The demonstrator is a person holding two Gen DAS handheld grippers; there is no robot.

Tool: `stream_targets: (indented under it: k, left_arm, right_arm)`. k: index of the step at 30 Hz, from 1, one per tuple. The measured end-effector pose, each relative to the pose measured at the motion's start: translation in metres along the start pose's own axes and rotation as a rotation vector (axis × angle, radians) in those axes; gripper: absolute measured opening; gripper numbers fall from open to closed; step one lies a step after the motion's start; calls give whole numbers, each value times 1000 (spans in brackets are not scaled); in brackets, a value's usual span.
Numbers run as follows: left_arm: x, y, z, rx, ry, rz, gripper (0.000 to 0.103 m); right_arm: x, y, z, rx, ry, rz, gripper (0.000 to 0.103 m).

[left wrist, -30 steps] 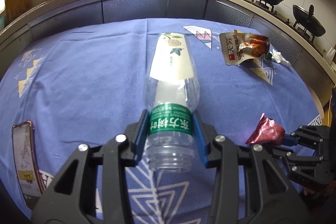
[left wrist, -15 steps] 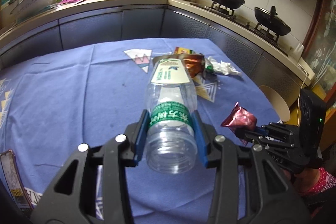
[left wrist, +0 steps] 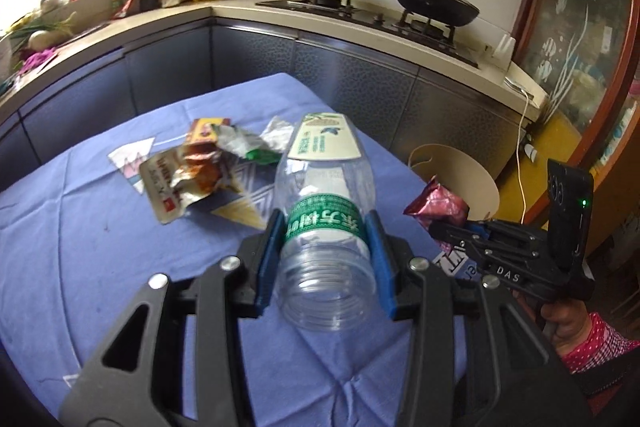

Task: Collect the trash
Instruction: 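Carry the bottle and red wrapper to the beige bin and release both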

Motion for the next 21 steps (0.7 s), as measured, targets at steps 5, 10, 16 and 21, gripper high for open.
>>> stream_targets:
  k: [5, 10, 16, 21]
  left_arm:
    - [23, 52, 44, -88, -34, 92, 39]
    - [40, 103, 96, -177, -95, 154, 39]
    - [43, 155, 164, -224, -207, 224, 39]
    - [41, 188, 211, -221, -270, 280, 39]
  right_arm:
    - [2, 54, -21, -83, 48, 69, 14]
    - [2, 112, -37, -176, 86, 141, 14]
    - [5, 180, -44, -276, 108, 227, 14]
    - [5, 216, -36, -288, 98, 286, 14]
Point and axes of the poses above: each gripper's, at about its wrist camera, not at the fingertips, and z roughly the way its jaws point, y to its right, x to its top, the point moved 2 cm from there along z, roughly the way its jaws point, and after that the axes turned 3 degrees about y, right-handed, at the moved point
